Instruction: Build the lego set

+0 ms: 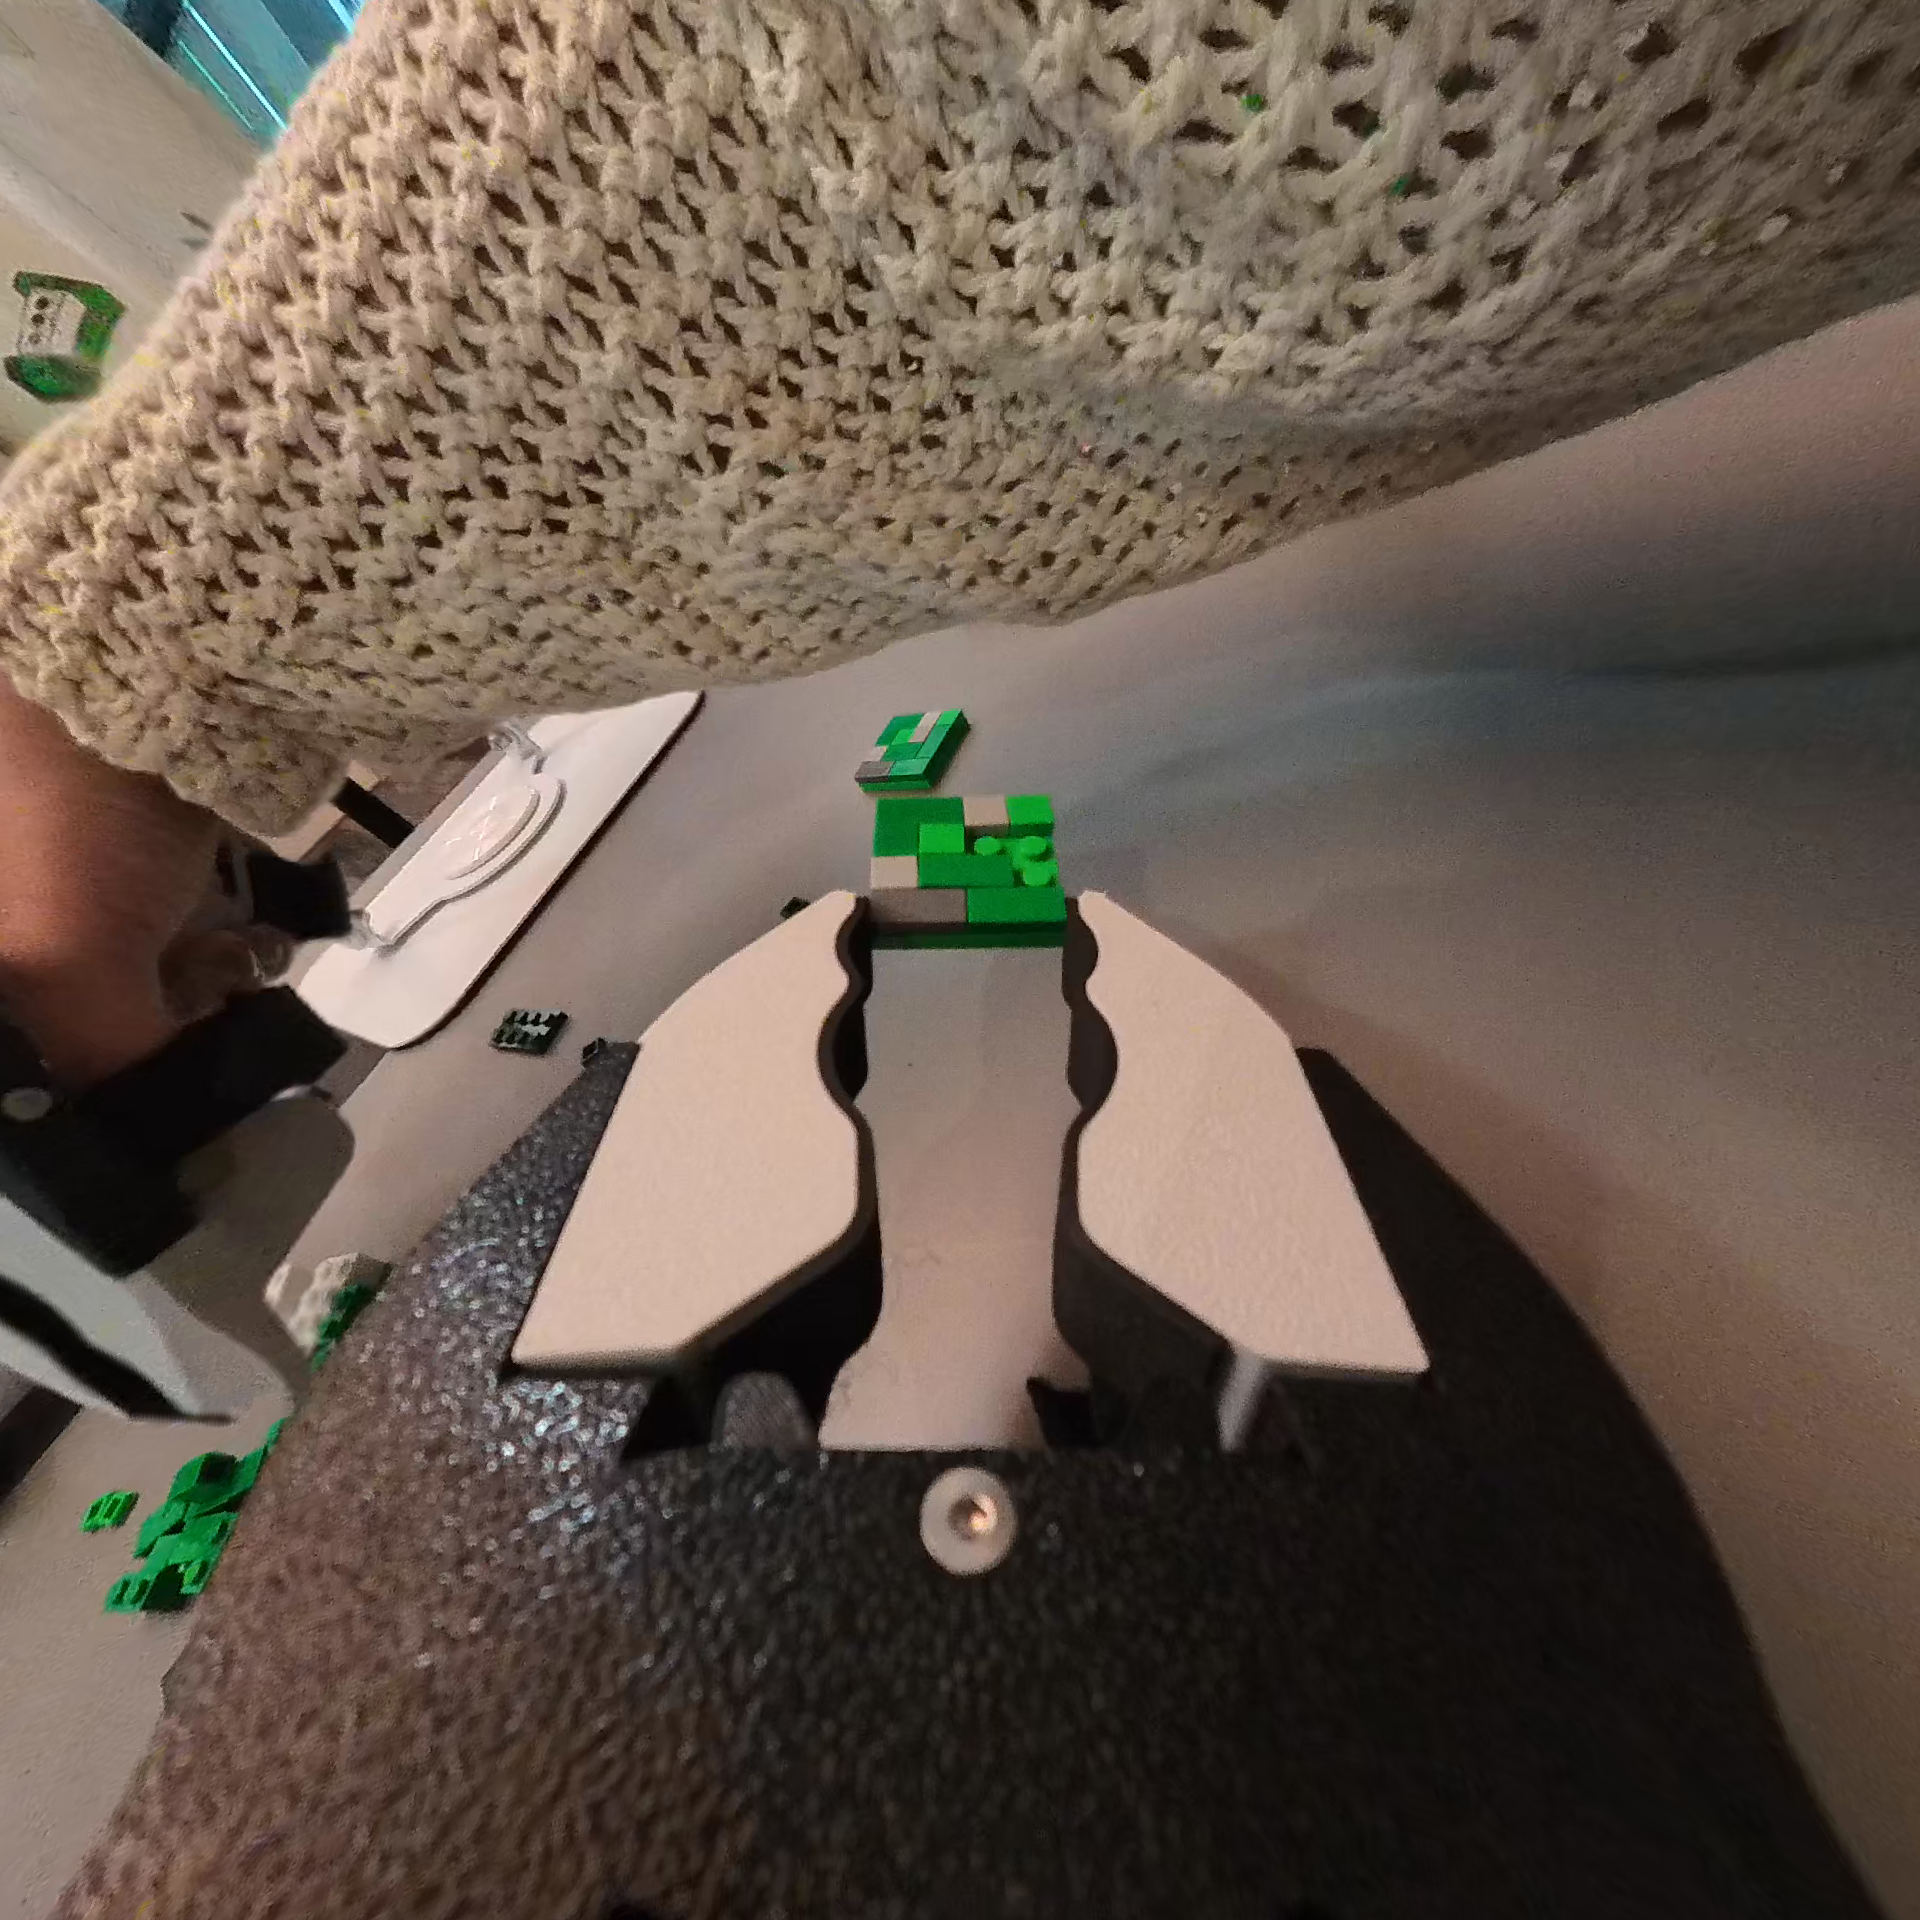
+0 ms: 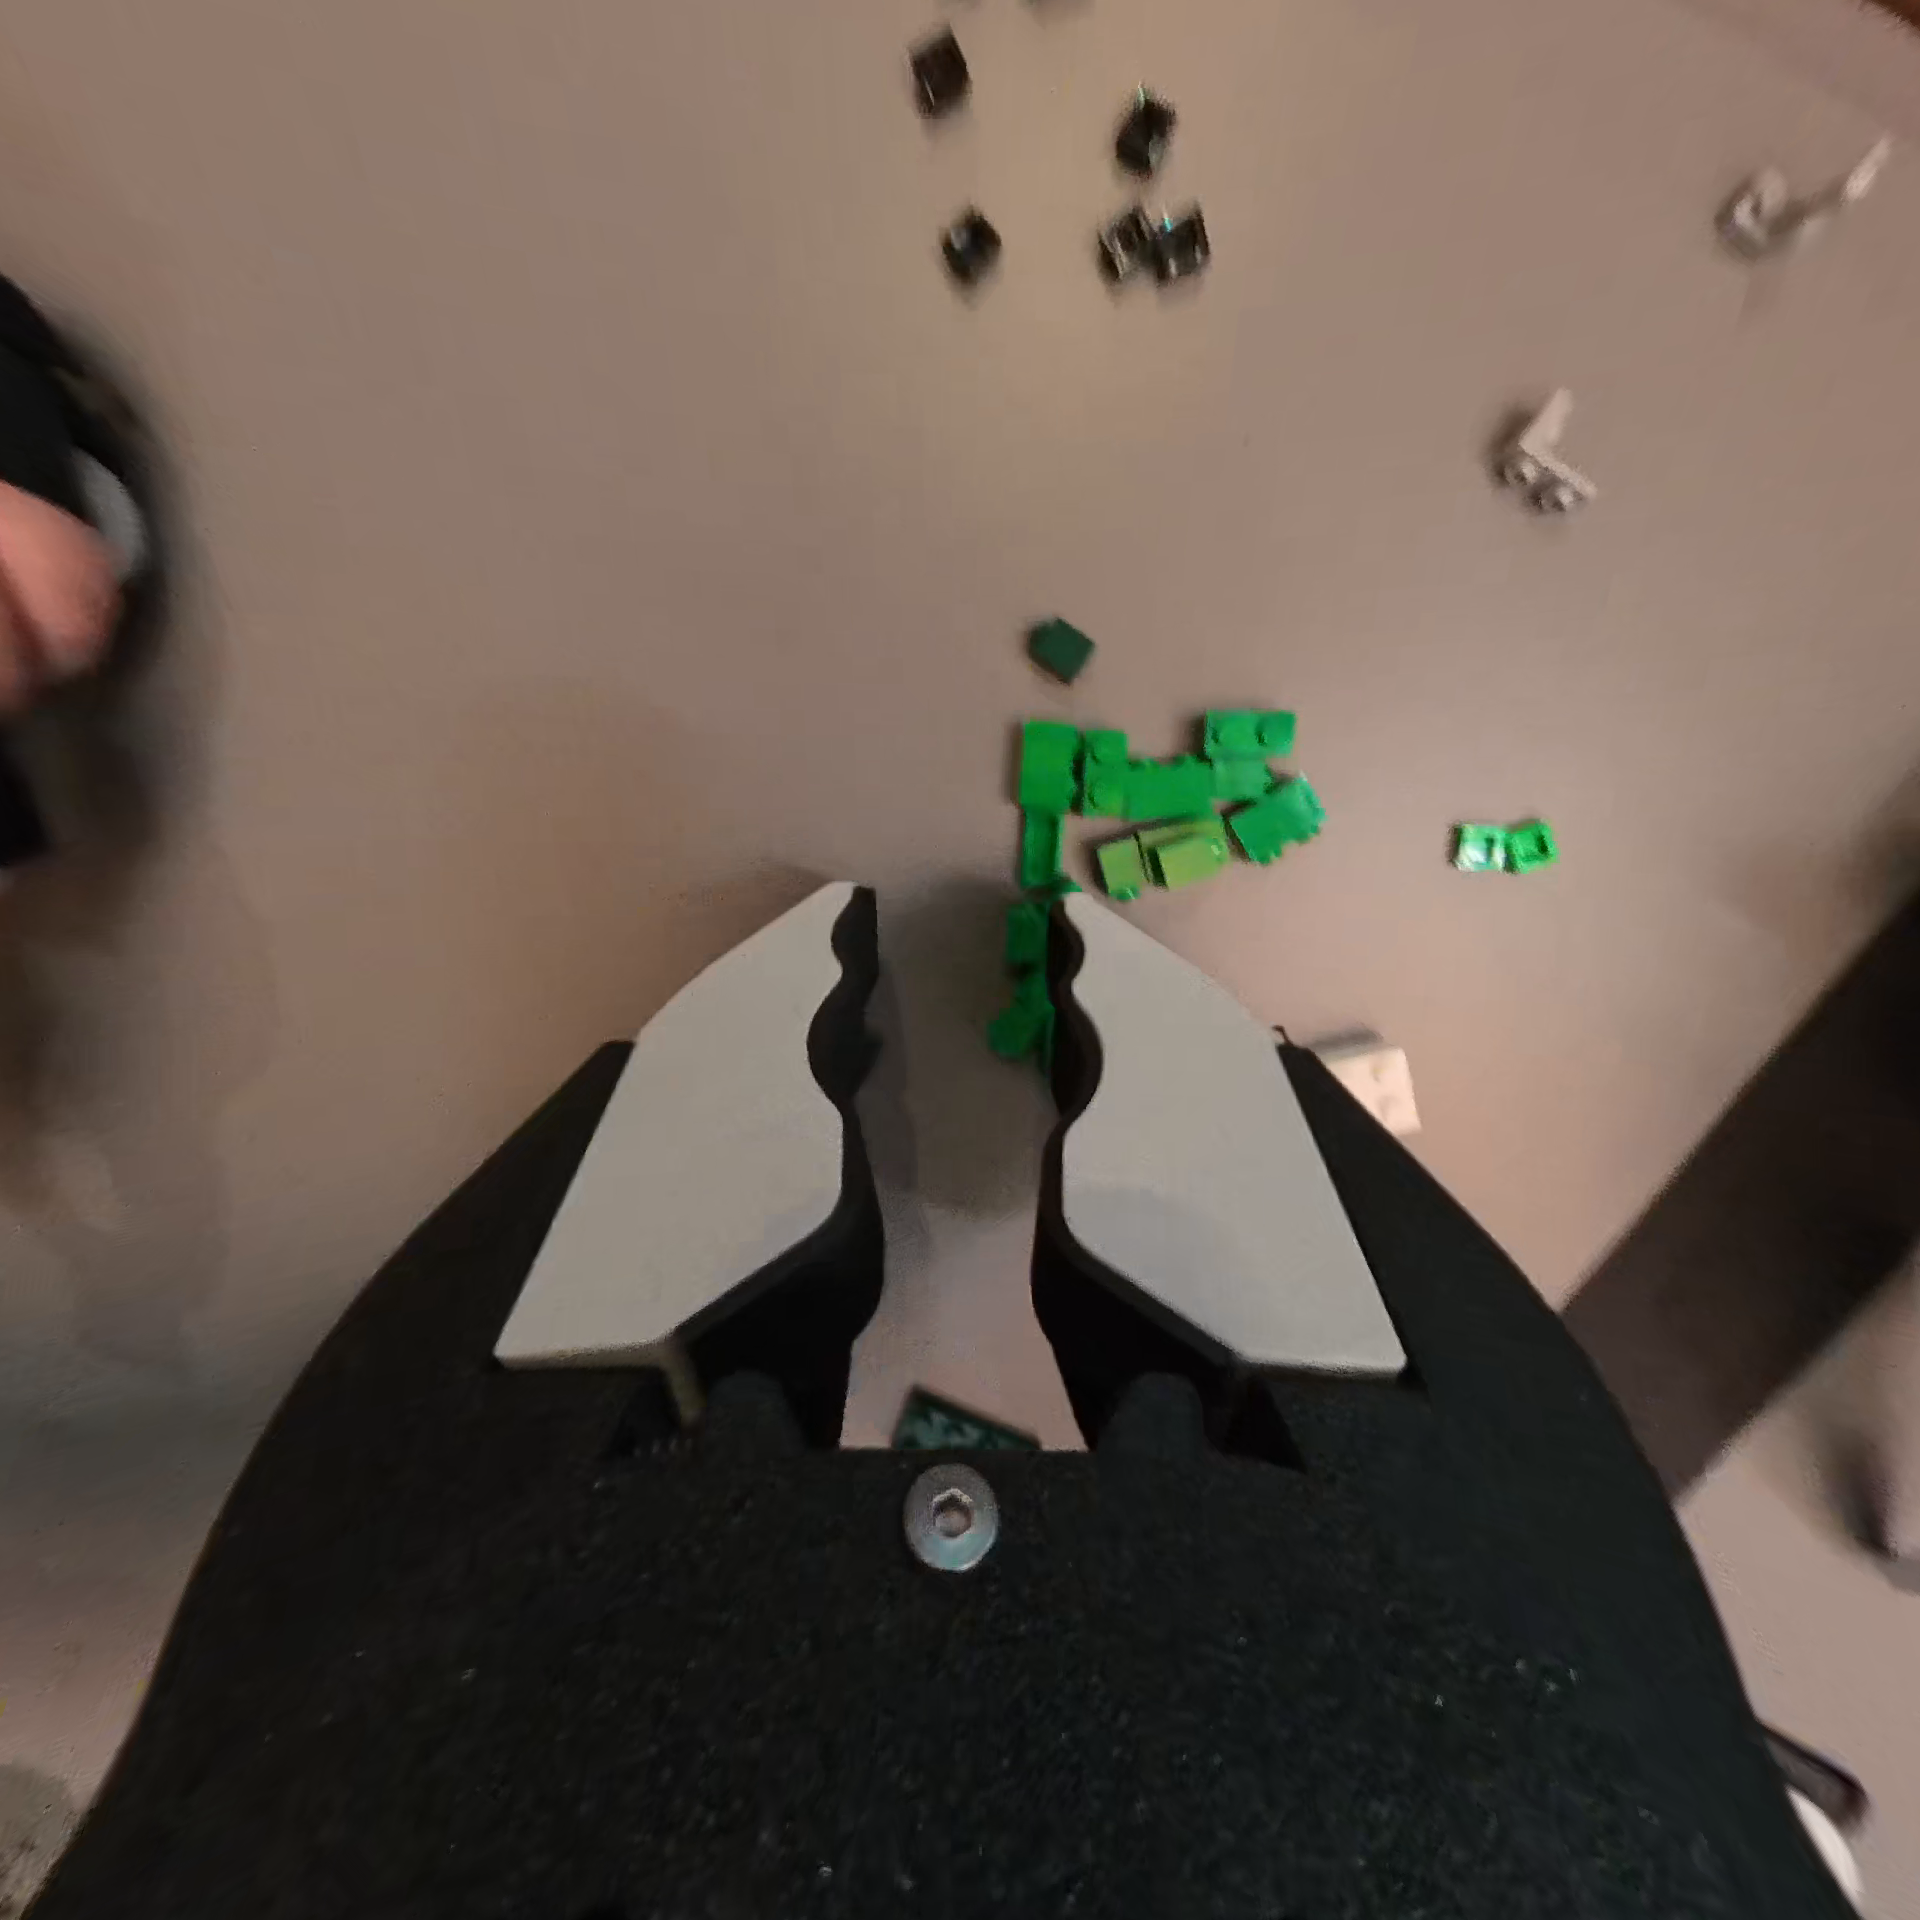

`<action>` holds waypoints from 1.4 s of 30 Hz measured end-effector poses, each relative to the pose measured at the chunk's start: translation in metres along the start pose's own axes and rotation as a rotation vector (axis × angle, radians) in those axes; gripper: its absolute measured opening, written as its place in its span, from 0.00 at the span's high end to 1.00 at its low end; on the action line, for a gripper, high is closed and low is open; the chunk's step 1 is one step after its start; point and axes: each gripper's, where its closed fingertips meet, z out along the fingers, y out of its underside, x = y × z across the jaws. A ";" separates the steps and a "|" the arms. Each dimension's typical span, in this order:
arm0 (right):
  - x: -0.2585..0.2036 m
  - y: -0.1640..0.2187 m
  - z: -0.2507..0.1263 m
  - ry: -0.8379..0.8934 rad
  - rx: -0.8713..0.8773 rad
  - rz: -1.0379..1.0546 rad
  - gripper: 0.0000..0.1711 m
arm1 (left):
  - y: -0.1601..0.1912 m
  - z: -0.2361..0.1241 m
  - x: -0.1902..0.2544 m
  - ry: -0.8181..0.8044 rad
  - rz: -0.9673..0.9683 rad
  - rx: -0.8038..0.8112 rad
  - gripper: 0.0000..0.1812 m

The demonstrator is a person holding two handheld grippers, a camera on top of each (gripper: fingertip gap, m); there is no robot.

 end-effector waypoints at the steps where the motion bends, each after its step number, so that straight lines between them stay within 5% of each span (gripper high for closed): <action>1: -0.003 -0.005 0.002 -0.021 0.025 0.005 0.82 | 0.000 0.000 0.000 0.000 0.000 0.000 0.81; 7: 0.018 -0.004 0.015 0.089 -0.008 0.010 0.60 | 0.000 0.000 0.000 0.002 -0.002 0.002 0.81; 12: 0.007 -0.026 0.003 0.024 0.133 0.001 0.71 | 0.000 0.000 -0.001 0.003 -0.001 -0.001 0.81; 16: -0.003 -0.014 0.014 -0.028 0.027 0.002 0.67 | 0.000 0.000 -0.001 0.003 -0.001 -0.001 0.81; 22: 0.023 -0.009 0.010 0.118 0.024 0.038 0.64 | 0.000 0.000 -0.001 0.004 -0.002 -0.001 0.81; 28: -0.013 -0.012 0.011 -0.096 0.030 0.011 0.74 | 0.000 -0.001 -0.001 0.005 -0.001 -0.002 0.81; 32: 0.007 0.008 0.017 0.047 -0.106 -0.010 0.67 | 0.000 -0.001 -0.001 0.005 -0.002 -0.001 0.81; 42: 0.005 0.031 -0.028 0.255 -0.092 0.006 0.75 | 0.000 -0.001 0.000 0.014 -0.003 -0.003 0.81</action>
